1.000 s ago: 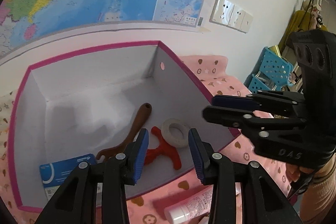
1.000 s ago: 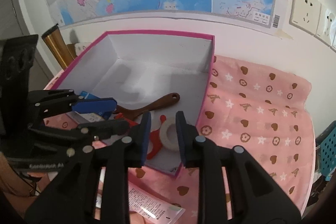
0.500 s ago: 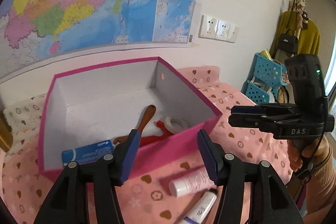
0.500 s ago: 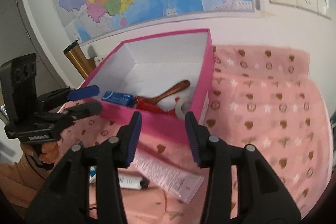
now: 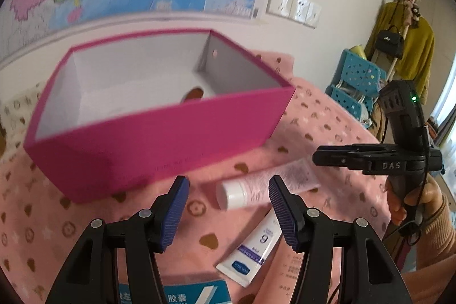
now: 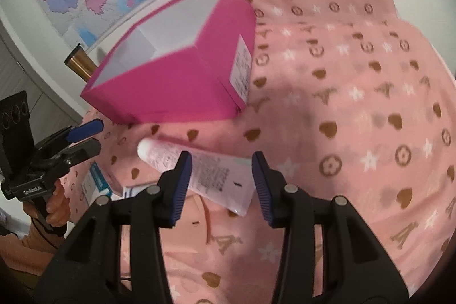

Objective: Organize rigid objects
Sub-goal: 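Move the right gripper to the white-and-pink hand cream tube and grasp it, then lift the hand cream tube and carry it over the magenta box, then lower the hand cream tube into the box and open the right gripper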

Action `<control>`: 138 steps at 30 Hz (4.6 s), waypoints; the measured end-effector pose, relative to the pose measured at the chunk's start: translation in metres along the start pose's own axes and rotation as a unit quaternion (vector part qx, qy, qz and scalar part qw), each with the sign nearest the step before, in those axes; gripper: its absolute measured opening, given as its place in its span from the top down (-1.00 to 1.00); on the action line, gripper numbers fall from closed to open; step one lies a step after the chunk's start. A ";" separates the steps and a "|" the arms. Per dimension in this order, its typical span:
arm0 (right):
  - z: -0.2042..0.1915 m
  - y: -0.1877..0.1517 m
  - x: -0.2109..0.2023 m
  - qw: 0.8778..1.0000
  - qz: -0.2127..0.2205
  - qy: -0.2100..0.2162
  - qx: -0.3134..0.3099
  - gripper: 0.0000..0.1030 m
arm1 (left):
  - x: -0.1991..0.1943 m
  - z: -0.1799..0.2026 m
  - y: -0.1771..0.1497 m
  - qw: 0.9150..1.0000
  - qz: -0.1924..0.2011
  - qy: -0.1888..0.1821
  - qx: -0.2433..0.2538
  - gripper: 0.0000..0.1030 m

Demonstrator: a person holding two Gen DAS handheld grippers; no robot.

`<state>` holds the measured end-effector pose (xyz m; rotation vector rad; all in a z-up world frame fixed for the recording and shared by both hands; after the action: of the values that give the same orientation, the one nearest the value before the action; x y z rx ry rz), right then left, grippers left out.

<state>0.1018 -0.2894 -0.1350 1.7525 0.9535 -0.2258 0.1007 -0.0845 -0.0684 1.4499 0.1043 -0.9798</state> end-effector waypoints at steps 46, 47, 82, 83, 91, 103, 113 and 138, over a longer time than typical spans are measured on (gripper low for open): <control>0.003 -0.020 0.020 1.000 -0.016 0.007 0.026 -0.08 | 0.038 0.019 -0.019 0.998 -0.060 -0.031 -0.005 -0.03; 0.003 -0.020 0.020 1.000 -0.016 0.006 0.025 -0.08 | 0.038 0.018 -0.019 0.998 -0.060 -0.031 -0.008 -0.03; -0.038 0.002 -0.017 0.999 0.032 0.017 -0.038 -0.10 | -0.015 0.026 0.007 1.000 0.014 -0.018 0.003 -0.10; -0.040 0.003 -0.018 0.998 0.034 0.016 -0.041 -0.10 | -0.020 0.027 0.009 1.000 0.020 -0.021 0.005 -0.10; -0.050 0.009 -0.024 0.997 0.043 0.018 -0.055 -0.10 | -0.034 0.027 0.016 0.999 0.039 -0.014 0.008 -0.11; -0.068 0.032 -0.035 0.994 0.067 0.022 -0.085 -0.10 | -0.047 0.022 0.032 0.998 0.065 -0.003 0.008 -0.10; -0.076 0.054 -0.038 0.991 0.084 0.026 -0.101 -0.10 | -0.050 0.016 0.050 0.997 0.081 0.008 0.016 -0.10; -0.084 0.092 -0.029 0.988 0.096 0.024 -0.123 -0.11 | -0.043 0.003 0.074 0.995 0.094 0.032 0.015 -0.11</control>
<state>0.1219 -0.2402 -0.0182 1.6143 0.8034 0.0569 0.1172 -0.0794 0.0155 1.4895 -0.0001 -0.7856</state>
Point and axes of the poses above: each gripper's, at about its wrist camera, not at the fingertips, and x roughly the way its jaws point, z to its right, y to its top, the point moved 6 cm from there along x, roughly the way its jaws point, and after that the axes turned 5 degrees about z, right-handed, at the moved point
